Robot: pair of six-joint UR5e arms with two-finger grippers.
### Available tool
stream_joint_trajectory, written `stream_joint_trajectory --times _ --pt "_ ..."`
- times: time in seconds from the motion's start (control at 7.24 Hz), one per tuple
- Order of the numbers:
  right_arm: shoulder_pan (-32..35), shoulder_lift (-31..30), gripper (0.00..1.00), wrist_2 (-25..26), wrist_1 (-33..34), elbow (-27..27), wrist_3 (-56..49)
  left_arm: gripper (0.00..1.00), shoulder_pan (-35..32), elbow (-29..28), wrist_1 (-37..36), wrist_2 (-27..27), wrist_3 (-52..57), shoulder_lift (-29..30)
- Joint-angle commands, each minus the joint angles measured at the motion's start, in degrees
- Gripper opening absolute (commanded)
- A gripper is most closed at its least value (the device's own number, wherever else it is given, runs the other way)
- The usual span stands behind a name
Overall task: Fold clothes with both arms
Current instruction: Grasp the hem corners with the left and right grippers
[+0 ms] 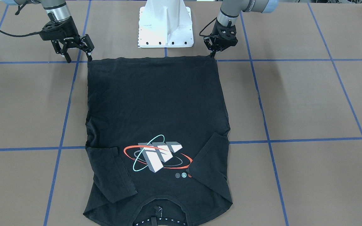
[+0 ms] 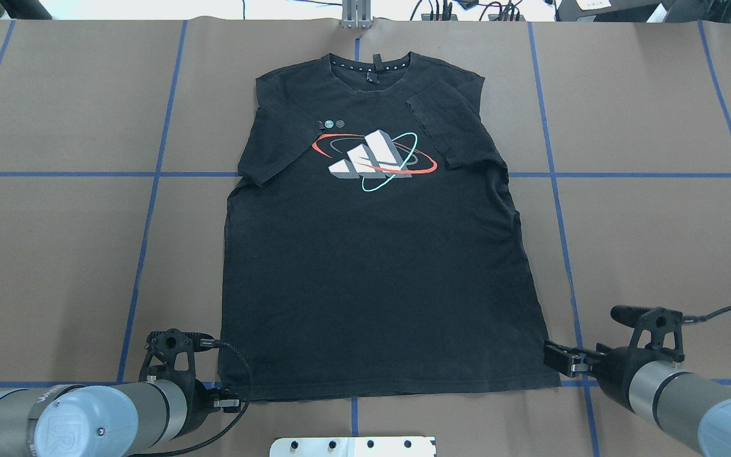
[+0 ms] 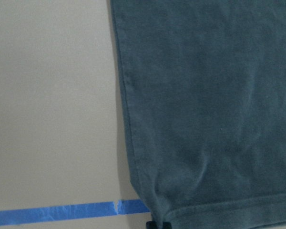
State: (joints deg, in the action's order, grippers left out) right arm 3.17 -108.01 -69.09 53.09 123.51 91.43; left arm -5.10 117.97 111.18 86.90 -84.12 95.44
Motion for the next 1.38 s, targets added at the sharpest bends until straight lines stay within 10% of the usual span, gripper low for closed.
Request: stream_joint_trajectory --times 0.0,0.55,1.11,1.24 --pt "-2.90 1.83 0.81 3.61 -3.69 -4.40 0.68 0.00 0.00 0.06 -0.09 -0.15 0.01 -0.16" --pt "-5.19 1.49 0.42 3.44 -2.99 -4.41 0.68 0.00 -0.09 0.06 -0.09 -0.24 0.01 -0.16" --pt "-6.33 1.31 0.36 3.44 -1.76 -4.41 0.86 0.00 -0.18 0.06 -0.09 -0.24 0.01 -0.16" --pt "-6.42 1.31 0.21 3.44 -1.67 -4.41 1.21 0.00 -0.18 0.06 -0.09 -0.24 0.01 -0.16"
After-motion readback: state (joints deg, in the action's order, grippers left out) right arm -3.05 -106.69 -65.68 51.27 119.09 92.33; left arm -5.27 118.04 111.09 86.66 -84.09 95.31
